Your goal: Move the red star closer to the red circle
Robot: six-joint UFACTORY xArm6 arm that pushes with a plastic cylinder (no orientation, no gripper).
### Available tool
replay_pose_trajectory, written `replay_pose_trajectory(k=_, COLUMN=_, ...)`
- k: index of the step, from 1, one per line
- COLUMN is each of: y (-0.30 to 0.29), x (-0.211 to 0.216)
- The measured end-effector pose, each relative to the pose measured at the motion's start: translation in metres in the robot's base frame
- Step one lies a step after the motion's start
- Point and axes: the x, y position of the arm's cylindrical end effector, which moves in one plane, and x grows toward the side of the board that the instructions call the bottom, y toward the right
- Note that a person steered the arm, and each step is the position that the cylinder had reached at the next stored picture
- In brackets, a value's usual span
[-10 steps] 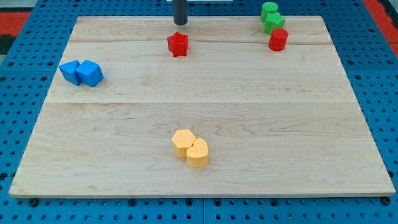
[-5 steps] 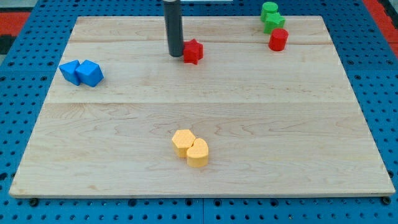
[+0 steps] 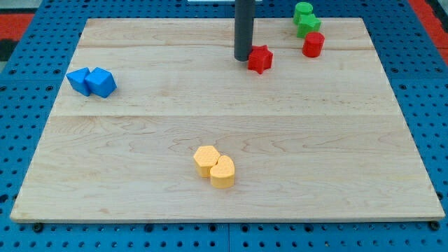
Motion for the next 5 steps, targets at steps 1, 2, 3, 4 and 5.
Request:
replay_pose_trajectory(k=1, y=0.013, x=0.009)
replay_pose_trajectory(k=2, y=0.033, x=0.010)
replay_pose_trajectory(k=3, y=0.053, x=0.010)
replay_pose_trajectory(k=4, y=0.066, x=0.010)
replay_pose_trajectory(k=5, y=0.080, x=0.010)
